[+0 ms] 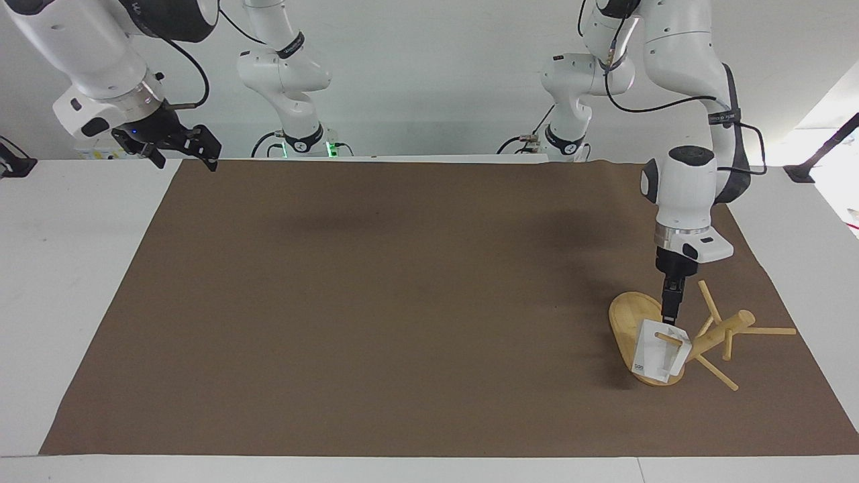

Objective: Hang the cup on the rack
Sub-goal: 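Open the left gripper and pull it back from the cup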

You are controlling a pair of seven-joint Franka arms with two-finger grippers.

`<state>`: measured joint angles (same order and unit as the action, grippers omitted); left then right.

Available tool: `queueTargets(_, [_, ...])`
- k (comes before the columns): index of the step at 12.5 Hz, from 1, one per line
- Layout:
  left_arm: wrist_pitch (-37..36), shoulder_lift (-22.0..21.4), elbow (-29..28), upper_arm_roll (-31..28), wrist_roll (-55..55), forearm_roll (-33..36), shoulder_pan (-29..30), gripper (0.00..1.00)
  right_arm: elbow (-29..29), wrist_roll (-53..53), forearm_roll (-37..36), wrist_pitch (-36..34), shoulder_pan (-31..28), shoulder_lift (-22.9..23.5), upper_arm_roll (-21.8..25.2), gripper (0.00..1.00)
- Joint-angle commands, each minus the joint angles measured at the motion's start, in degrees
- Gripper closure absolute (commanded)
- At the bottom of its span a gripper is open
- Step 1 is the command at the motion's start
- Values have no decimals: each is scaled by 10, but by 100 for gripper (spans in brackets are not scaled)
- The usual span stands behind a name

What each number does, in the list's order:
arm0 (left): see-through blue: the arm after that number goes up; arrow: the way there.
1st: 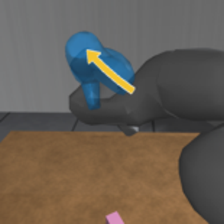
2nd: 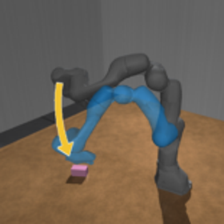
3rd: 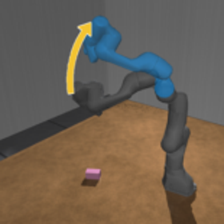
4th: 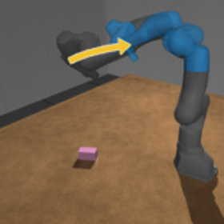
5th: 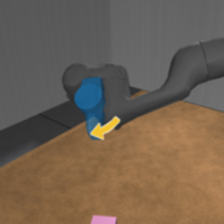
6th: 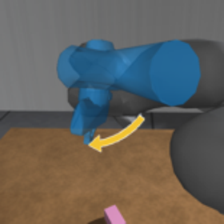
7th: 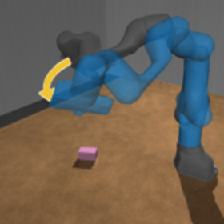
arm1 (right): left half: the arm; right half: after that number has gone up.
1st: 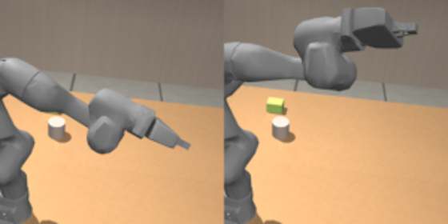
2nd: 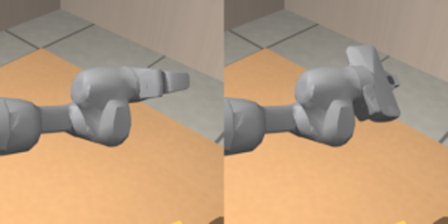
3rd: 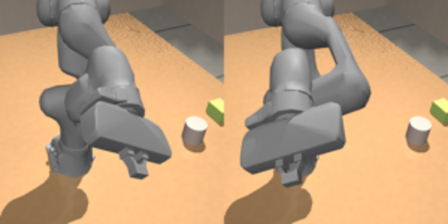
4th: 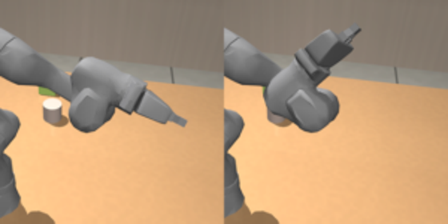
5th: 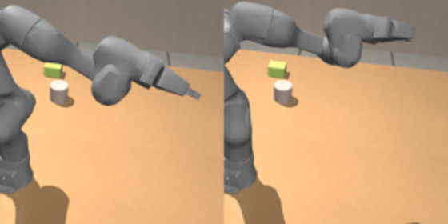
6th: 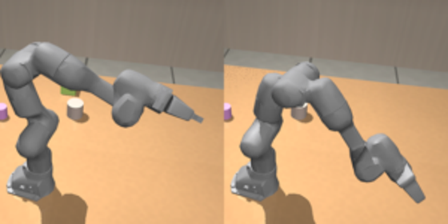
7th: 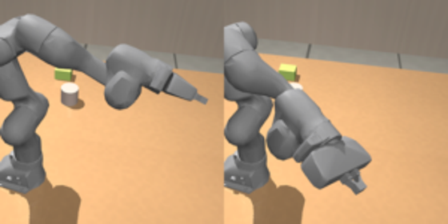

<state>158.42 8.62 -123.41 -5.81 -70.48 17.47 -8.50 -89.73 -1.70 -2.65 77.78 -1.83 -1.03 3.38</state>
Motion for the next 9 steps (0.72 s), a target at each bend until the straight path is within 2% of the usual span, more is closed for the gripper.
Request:
queueTargets(1, [-106,-49,-3,8,7,5,-3,0,-12,5,-5,9,0,-9,0,0])
queueTargets(3, [-163,-79,-1,9,11,-10,-20,1,-12,5,-5,9,0,-9,0,0])
queueTargets(4, [-207,-86,19,11,24,-27,-30,1,-12,5,-5,9,0,-9,0,0])
queueTargets(6, [-343,-93,91,9,106,-83,-56,1,-12,5,-5,9,0,-9,0,0])
queueTargets(9, [-582,-99,237,-1,343,-139,-47,0,-12,5,-5,9,0,-9,0,0])
